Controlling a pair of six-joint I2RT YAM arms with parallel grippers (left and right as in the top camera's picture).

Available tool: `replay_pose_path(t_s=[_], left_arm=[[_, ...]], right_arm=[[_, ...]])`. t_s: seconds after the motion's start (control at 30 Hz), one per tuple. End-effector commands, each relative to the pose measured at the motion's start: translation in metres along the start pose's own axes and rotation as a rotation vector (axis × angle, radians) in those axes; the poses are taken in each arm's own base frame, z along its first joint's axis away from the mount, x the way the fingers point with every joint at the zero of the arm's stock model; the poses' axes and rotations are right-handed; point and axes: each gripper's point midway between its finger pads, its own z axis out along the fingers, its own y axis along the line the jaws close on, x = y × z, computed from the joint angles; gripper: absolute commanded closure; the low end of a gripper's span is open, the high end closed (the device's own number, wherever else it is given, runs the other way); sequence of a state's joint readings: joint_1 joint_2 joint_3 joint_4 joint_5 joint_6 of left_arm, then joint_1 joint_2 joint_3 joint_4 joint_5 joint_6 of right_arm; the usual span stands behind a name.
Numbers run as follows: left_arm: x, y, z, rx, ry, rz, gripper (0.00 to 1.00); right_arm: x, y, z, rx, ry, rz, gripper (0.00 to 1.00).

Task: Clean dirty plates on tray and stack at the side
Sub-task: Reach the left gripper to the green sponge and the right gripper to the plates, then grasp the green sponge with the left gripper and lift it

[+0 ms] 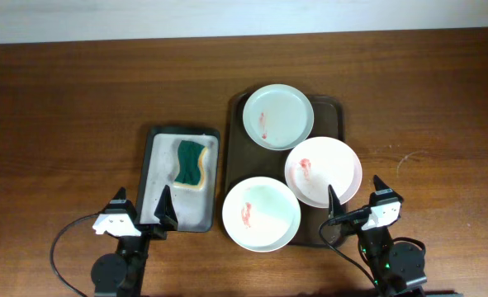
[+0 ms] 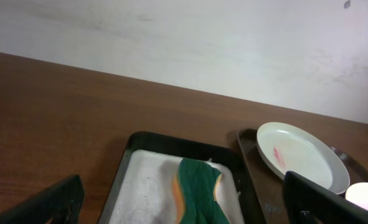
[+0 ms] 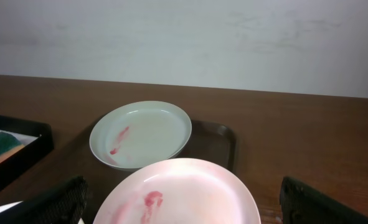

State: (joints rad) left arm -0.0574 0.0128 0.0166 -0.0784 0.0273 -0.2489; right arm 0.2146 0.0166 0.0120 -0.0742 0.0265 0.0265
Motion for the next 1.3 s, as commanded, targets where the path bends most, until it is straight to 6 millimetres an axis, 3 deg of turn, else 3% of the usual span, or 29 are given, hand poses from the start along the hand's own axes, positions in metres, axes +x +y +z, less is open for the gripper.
replay_pose_path(t_s=[0.0, 0.13, 0.23, 0.37, 0.43, 0.53, 0.6, 0.7, 0.77, 0.83, 0.93, 1.0, 1.03, 1.1, 1.17, 1.27], left_arm=[[0.003, -0.001, 0.000, 0.008, 0.005, 0.019, 0.00], [0.003, -0.001, 0.000, 0.011, 0.005, 0.018, 0.00], [0.004, -0.024, -0.002, 0.142, 0.019, 0.020, 0.00], [-0.010, -0.048, -0.008, 0.269, -0.016, 0.031, 0.01], [-0.028, -0.052, -0.014, 0.256, 0.017, 0.025, 0.01], [-0.051, -0.052, -0.016, 0.180, 0.183, 0.000, 0.01], [-0.065, -0.055, -0.006, 0.130, 0.385, -0.028, 0.01], [-0.071, -0.056, 0.010, 0.046, 0.698, -0.073, 0.01], [-0.067, -0.055, 0.024, 0.000, 0.865, -0.097, 0.01], [-0.051, -0.061, 0.038, 0.011, 1.024, -0.162, 0.01], [-0.002, -0.064, 0.051, 0.058, 1.227, -0.154, 0.04], [0.035, -0.052, 0.059, -0.029, 1.336, -0.044, 0.16], [0.050, -0.044, 0.063, -0.082, 1.369, 0.024, 0.28], [0.086, -0.038, 0.082, -0.135, 1.406, 0.146, 0.41], [0.121, -0.034, 0.105, -0.164, 1.410, 0.173, 0.47], [0.155, -0.022, 0.122, -0.255, 1.406, 0.123, 0.56]], right_arm=[[0.003, -0.004, 0.000, 0.019, 0.005, 0.005, 0.01], [0.003, -0.004, 0.000, 0.019, 0.005, 0.005, 0.01], [0.004, 0.004, 0.000, -0.026, 0.008, 0.013, 0.01], [-0.026, 0.039, -0.007, -0.228, -0.088, 0.003, 0.01], [-0.053, 0.039, -0.018, -0.229, -0.088, 0.003, 0.01], [-0.093, 0.040, -0.038, -0.228, -0.031, 0.008, 0.01], [-0.115, 0.042, -0.049, -0.232, 0.105, 0.022, 0.01], [-0.123, 0.059, -0.052, -0.323, 0.348, 0.062, 0.01], [-0.126, 0.062, -0.043, -0.335, 0.441, 0.079, 0.01], [-0.125, 0.072, -0.032, -0.391, 0.497, 0.111, 0.01], [-0.115, 0.093, -0.023, -0.521, 0.578, 0.165, 0.01], [-0.107, 0.093, -0.017, -0.517, 0.612, 0.174, 0.01], [-0.105, 0.093, -0.014, -0.516, 0.623, 0.177, 0.01], [-0.101, 0.093, -0.011, -0.514, 0.643, 0.182, 0.01], [-0.098, 0.093, -0.011, -0.512, 0.659, 0.187, 0.01], [-0.093, 0.093, -0.015, -0.510, 0.687, 0.194, 0.01]])
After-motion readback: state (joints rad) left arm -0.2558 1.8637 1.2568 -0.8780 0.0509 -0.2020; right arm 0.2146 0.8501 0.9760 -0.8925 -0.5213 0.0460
